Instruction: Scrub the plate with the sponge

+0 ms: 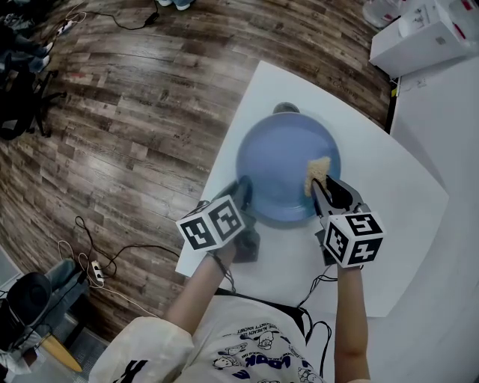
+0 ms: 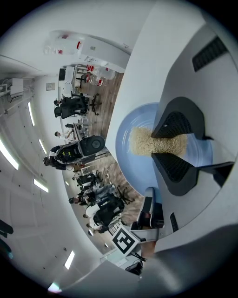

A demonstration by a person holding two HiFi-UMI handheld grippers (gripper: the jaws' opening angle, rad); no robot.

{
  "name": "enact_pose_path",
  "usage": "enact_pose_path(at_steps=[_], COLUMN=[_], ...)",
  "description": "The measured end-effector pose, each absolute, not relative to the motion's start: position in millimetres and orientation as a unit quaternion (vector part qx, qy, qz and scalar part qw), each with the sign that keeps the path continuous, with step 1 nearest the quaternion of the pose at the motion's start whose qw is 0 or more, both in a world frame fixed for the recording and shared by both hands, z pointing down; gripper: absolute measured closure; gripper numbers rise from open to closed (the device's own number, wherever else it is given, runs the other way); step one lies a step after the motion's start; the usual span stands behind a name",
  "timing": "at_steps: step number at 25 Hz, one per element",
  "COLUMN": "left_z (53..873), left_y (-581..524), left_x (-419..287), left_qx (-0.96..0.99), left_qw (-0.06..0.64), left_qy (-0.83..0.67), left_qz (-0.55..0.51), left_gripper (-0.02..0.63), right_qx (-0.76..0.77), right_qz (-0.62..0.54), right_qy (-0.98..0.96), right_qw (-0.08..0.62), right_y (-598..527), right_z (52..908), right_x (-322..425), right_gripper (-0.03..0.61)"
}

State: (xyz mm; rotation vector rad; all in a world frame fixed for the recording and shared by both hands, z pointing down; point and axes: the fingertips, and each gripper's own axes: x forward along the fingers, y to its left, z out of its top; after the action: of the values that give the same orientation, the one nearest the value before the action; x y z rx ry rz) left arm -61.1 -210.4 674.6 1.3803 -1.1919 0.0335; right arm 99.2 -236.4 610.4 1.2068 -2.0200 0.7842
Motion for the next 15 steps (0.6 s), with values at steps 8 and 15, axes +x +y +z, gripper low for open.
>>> enact_pose_path(at_steps=[8, 15], left_z=[667.5, 655.5], left_y=[-210.1, -211.5], left_x=[-58.0, -50.5], left_qx=[0.599, 0.616], left_qw=[0.623, 0.611], left_qy=[-0.503, -0.496], left_qz=[-0.017, -0.019], left_gripper=[0.584, 0.583], right_qx=[0.473, 0.478], right_qz=[0.307, 0.305], right_qy=[-0.765, -0.768], right_qw=[0.311, 0.297], right_y=[-231.1, -228.8], right_z=[609.3, 601.3], right_x=[92.1, 88.7], right_gripper=[0.475, 0.475])
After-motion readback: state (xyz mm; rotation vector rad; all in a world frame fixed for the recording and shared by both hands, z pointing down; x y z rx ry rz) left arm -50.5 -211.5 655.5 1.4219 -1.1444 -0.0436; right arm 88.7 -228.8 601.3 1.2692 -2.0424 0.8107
